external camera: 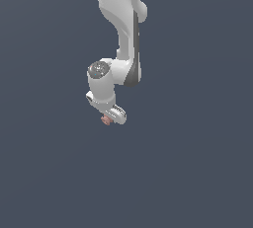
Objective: Pick up the object and move it to a goal position.
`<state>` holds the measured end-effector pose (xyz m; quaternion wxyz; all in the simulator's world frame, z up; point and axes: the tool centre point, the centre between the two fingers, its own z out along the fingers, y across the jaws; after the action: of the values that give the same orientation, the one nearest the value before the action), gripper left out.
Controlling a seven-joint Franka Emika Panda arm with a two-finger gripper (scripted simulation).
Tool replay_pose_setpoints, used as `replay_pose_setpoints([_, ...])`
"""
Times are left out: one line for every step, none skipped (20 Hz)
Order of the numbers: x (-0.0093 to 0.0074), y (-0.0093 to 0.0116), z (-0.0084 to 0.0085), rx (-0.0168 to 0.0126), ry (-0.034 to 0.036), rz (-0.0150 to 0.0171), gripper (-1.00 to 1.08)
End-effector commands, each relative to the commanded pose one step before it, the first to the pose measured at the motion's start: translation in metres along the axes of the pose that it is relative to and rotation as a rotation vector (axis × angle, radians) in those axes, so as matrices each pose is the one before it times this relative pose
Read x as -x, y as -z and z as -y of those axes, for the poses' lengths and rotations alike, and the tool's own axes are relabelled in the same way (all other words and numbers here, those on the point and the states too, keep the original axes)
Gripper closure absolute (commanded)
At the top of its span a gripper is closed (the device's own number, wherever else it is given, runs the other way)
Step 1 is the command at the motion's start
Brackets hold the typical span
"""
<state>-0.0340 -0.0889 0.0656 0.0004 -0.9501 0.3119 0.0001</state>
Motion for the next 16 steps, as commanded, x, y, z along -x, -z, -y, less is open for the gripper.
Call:
replay_pose_setpoints([0.00213,0.01340,-0.00315,-0.00065,-0.00016,-0.00075,1.08])
replay_pose_setpoints([0.00114,0.00627,-0.00154,0.00000,0.00000,0.00000,1.08])
replay_pose_setpoints([0.00111,0.00667,-0.00187,-0.00044,-0.00033,0.00042,1.08])
replay_pose_setpoints([0.00132,0.00727,-0.00178,0.00000,0.00000,0.00000,1.08])
replay_pose_setpoints([0.00140,0.00779,-0.00191,0.00000,0.00000,0.00000,1.08])
replay_pose_setpoints([0.00149,0.00832,-0.00204,0.00000,0.00000,0.00000,1.08])
replay_pose_setpoints([0.00157,0.00883,-0.00217,0.00000,0.00000,0.00000,1.08])
replay_pose_setpoints([0.00164,0.00930,-0.00228,0.00000,0.00000,0.00000,1.08])
replay_pose_setpoints([0.00168,0.00964,-0.00237,0.00000,0.00000,0.00000,1.08])
replay_pose_setpoints([0.00143,0.00956,-0.00281,-0.00037,-0.00070,0.00056,1.08])
replay_pose_setpoints([0.00170,0.00987,-0.00243,0.00000,0.00000,0.00000,1.08])
replay_pose_setpoints([0.00170,0.01001,-0.00247,0.00000,0.00000,0.00000,1.08])
replay_pose_setpoints([0.00171,0.01016,-0.00251,0.00000,0.00000,0.00000,1.08])
replay_pose_setpoints([0.00172,0.01033,-0.00256,0.00000,0.00000,0.00000,1.08])
replay_pose_setpoints([0.00174,0.01051,-0.00261,0.00000,0.00000,0.00000,1.08])
replay_pose_setpoints([0.00169,0.01068,-0.00275,0.00054,-0.00040,-0.00016,1.08])
